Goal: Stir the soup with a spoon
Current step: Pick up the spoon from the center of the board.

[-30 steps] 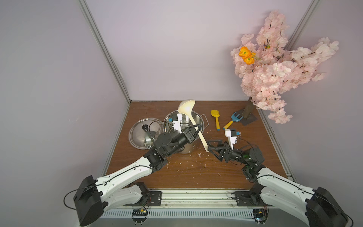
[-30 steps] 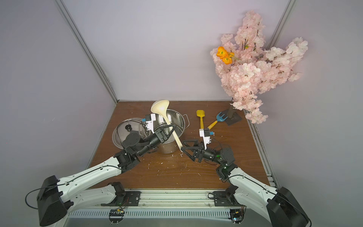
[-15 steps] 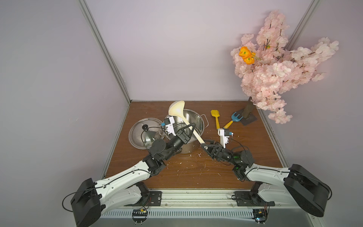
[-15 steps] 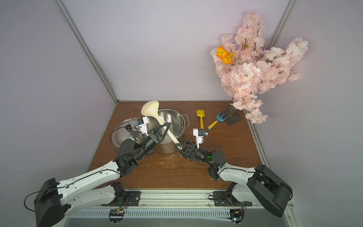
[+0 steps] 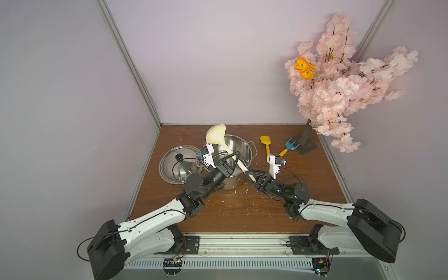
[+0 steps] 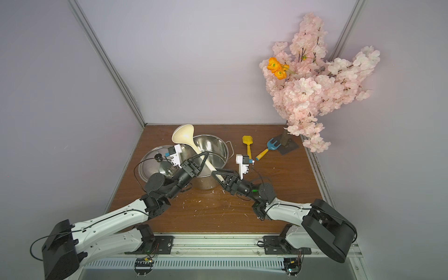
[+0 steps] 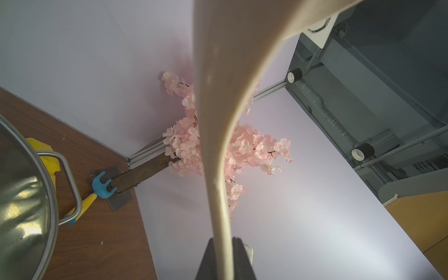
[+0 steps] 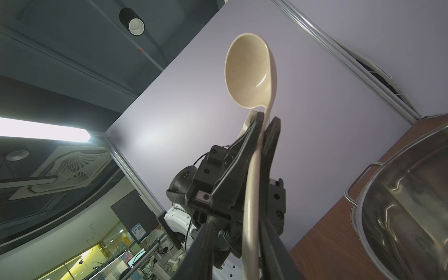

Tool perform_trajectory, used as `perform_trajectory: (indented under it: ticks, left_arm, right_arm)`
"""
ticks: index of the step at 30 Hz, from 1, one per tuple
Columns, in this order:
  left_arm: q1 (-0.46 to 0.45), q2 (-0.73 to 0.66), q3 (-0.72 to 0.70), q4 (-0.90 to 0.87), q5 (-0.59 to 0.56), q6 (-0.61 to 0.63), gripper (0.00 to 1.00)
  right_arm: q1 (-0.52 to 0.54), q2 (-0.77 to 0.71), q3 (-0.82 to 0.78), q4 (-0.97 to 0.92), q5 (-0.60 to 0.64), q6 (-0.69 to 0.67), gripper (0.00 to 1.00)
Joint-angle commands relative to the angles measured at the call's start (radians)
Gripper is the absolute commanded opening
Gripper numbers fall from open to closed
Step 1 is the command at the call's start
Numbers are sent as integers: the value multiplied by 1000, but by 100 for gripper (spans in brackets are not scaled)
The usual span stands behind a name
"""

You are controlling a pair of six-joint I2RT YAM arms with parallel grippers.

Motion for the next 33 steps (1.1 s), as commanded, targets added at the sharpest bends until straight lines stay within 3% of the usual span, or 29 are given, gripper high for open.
perform_trajectory:
  ticks: [1,8,11,15,23,29,33]
  left_arm:
    - [14,2,-10,41,-4,7,1]
    - [14,2,-26,42,-5,3,4]
    - [16,1,-33,31,-7,3,10]
    - [20,0,-13,-53,-20,18,15]
    - [40,-11,48,-232,-22,86,38]
    - [99,-6,95,-348,40,112,63]
    - [136,-12,105,-412,64,128,73]
  right_arm:
    - [6,12,14,27,-2,3,28]
    - [6,8,18,22,-4,-2,7]
    - [5,-2,24,-6,-11,-14,0]
    - [-1,-46,38,-112,-16,-49,0]
    - [-22,-166,97,-426,9,-154,0]
    - [-44,-214,141,-571,7,-199,0]
    - [-72,-233,179,-689,-2,-226,0]
